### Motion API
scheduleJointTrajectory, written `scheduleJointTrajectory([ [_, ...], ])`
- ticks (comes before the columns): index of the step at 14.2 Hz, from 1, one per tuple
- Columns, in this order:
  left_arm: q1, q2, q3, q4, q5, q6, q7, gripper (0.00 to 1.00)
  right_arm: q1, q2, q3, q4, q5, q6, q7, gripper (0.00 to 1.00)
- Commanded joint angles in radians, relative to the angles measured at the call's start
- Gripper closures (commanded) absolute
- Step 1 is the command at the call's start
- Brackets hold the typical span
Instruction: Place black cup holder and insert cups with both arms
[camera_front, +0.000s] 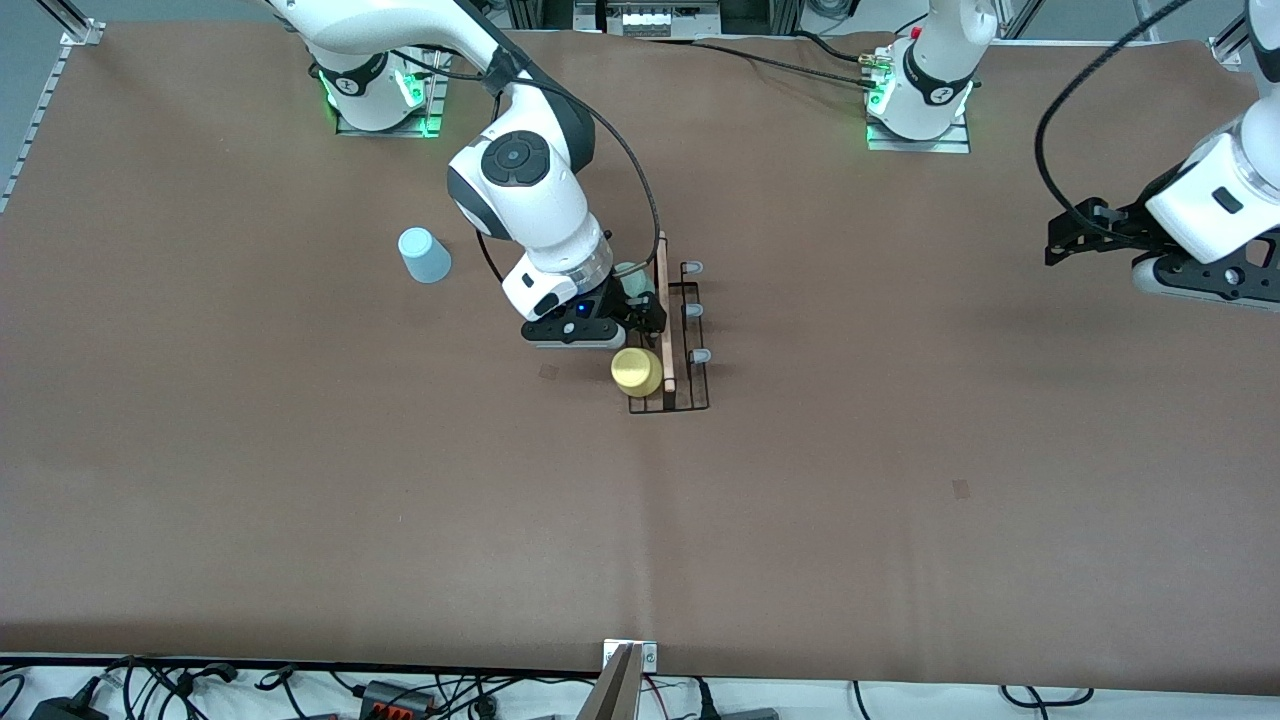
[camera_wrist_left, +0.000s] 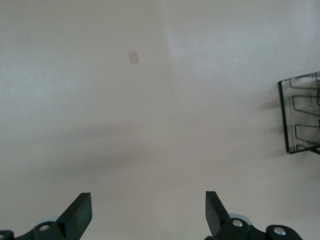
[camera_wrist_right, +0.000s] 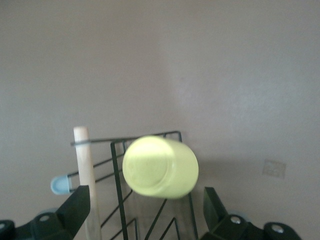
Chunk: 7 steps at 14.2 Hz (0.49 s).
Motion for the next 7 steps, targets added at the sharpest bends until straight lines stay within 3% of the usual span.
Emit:
scheduleJointTrajectory([
  [1, -0.028, 0.041, 0.004, 0.047, 0.015, 0.056, 0.004, 0.0, -0.051, -0.085, -0.001, 0.006, -0.006, -0.119, -0.025, 0.0],
  [7, -0.014, 0.032, 0.005, 0.029, 0.015, 0.05, 0.005, 0.0, -0.299, -0.3, 0.006, 0.0, 0.064, -0.455, -0.348, 0.0],
])
